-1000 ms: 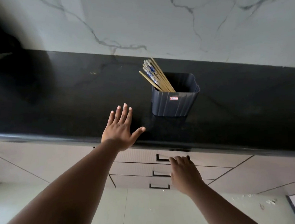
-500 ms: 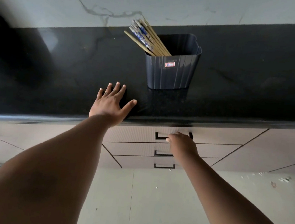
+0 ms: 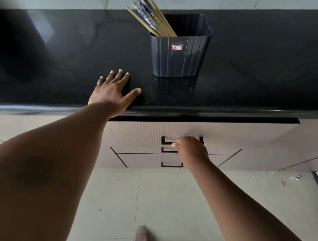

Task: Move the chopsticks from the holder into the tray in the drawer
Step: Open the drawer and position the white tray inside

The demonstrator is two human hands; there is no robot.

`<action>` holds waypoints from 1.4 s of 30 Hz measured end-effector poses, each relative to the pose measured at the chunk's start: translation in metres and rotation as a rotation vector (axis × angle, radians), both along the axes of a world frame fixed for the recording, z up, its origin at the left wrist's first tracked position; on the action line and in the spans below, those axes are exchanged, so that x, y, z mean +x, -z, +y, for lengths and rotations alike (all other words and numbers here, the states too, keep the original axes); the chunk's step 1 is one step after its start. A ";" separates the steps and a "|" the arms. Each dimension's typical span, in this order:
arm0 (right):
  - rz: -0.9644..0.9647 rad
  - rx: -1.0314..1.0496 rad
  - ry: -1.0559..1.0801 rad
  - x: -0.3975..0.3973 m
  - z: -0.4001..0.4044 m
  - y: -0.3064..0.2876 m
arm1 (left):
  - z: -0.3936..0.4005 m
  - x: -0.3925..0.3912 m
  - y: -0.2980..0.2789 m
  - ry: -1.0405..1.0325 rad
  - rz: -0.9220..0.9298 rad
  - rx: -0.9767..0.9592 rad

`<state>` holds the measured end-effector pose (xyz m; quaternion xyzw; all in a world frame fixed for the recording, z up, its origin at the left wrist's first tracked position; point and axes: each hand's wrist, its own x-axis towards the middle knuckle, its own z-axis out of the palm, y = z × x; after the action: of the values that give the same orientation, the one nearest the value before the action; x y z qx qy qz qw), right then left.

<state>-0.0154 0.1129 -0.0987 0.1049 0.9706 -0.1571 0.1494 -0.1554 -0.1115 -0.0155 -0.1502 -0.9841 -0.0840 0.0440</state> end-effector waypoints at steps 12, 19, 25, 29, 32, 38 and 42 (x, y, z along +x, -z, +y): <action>0.090 0.011 -0.129 0.132 -0.019 0.009 | 0.001 0.000 0.000 0.008 -0.003 -0.008; 0.070 0.015 -0.233 0.192 -0.029 -0.002 | -0.002 0.000 0.000 0.013 -0.007 -0.031; 0.055 0.103 -0.269 0.203 -0.030 -0.005 | -0.002 -0.002 0.000 0.031 0.003 -0.039; 0.076 0.001 -0.269 0.199 -0.028 -0.025 | -0.005 -0.004 -0.002 0.049 -0.028 -0.083; 0.052 -0.096 -0.228 0.198 -0.030 -0.060 | -0.005 -0.003 -0.010 0.082 -0.082 -0.111; 0.167 -0.228 -0.022 0.165 -0.007 -0.120 | 0.002 0.033 -0.013 0.229 -0.110 0.051; 0.197 -0.318 0.194 0.125 0.033 -0.109 | 0.020 0.080 -0.019 0.588 0.122 0.283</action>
<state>0.1097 0.1463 0.0105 0.1571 0.9287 -0.3317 0.0526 -0.0751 -0.0912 0.0035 -0.4248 -0.8728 -0.2198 0.0970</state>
